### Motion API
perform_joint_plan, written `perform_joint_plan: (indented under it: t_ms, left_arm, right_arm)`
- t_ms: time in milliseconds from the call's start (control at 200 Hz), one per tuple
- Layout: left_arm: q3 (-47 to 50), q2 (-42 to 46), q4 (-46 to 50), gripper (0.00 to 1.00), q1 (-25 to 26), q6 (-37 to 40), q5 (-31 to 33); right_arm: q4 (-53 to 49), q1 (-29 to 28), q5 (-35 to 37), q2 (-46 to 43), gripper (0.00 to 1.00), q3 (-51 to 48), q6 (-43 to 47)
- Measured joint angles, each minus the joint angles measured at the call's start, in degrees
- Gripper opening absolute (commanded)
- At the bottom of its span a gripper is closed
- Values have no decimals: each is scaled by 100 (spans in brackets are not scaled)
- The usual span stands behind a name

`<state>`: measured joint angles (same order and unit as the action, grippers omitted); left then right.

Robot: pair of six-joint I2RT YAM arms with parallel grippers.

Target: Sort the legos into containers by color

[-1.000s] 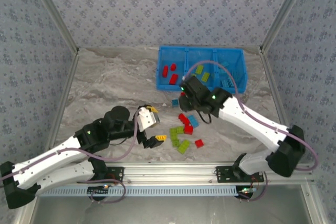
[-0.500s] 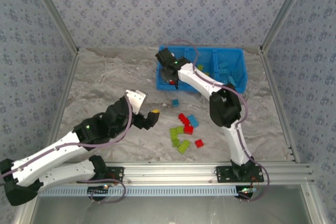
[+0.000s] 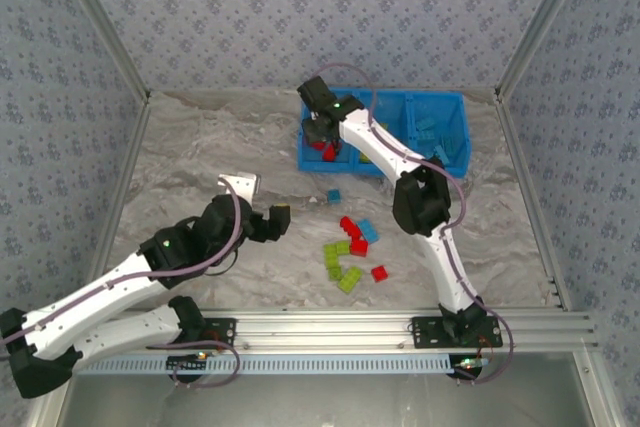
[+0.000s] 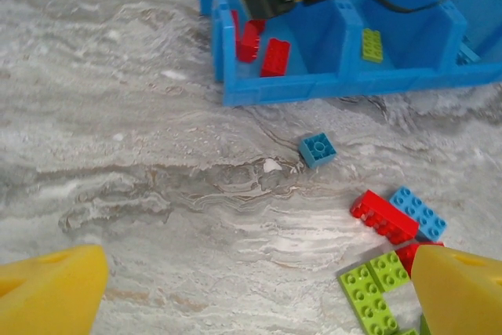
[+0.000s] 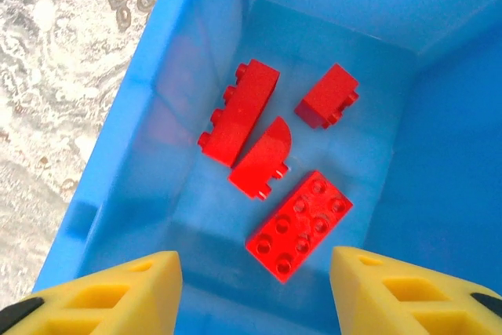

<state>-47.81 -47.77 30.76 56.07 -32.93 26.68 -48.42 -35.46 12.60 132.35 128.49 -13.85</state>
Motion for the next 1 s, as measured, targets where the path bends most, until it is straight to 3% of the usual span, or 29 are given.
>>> perform_joint_plan:
  t_ms: [145, 350, 540, 750, 999]
  left_arm:
    - [-20, -444, 170, 96, -140, -999, 37]
    - [-420, -1506, 280, 95, -210, -2090, -136]
    - [-962, -2761, 11, 95, -247, -2503, -542]
    - [-1939, -4424, -330, 95, -278, -2583, -1027]
    - [-2955, -5943, -511, 87, -540, -2706, -1504]
  right_arm:
    - [-168, -33, -85, -1128, 69, -874, 114]
    - [-278, -374, -103, -4004, 84, -2826, 227]
    - [-695, -798, -153, -6277, 100, -4415, -229]
    - [-1405, -1082, -297, -7429, 100, -5722, -1056]
    - [-1895, -1174, -308, -8100, 100, -6148, -1687]
